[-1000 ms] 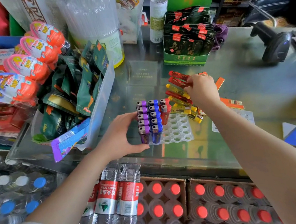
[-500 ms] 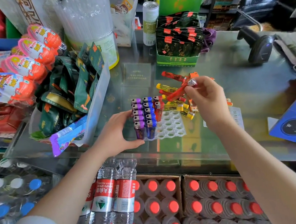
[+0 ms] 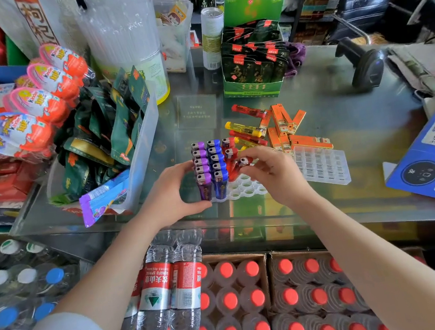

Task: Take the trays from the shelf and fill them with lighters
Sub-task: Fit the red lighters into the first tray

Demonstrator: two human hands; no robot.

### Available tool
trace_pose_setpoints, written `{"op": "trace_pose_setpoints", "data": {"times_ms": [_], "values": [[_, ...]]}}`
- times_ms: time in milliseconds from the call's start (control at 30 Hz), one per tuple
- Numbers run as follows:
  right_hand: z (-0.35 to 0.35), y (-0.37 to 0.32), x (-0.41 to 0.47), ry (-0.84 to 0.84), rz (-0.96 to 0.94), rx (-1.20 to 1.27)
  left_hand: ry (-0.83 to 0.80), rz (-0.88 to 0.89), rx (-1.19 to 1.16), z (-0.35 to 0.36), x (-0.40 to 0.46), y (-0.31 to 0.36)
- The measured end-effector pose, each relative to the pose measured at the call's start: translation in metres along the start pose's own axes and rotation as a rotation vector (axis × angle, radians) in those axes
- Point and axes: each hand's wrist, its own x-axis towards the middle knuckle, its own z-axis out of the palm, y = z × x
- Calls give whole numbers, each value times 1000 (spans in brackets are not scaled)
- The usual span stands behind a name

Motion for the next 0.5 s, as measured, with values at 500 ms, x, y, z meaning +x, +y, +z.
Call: {"op": "trace_pose_setpoints", "data": {"times_ms": [500], "values": [[3,2,14,-77,-47,-260,-12,-8,-33,0,0,-1]]}}
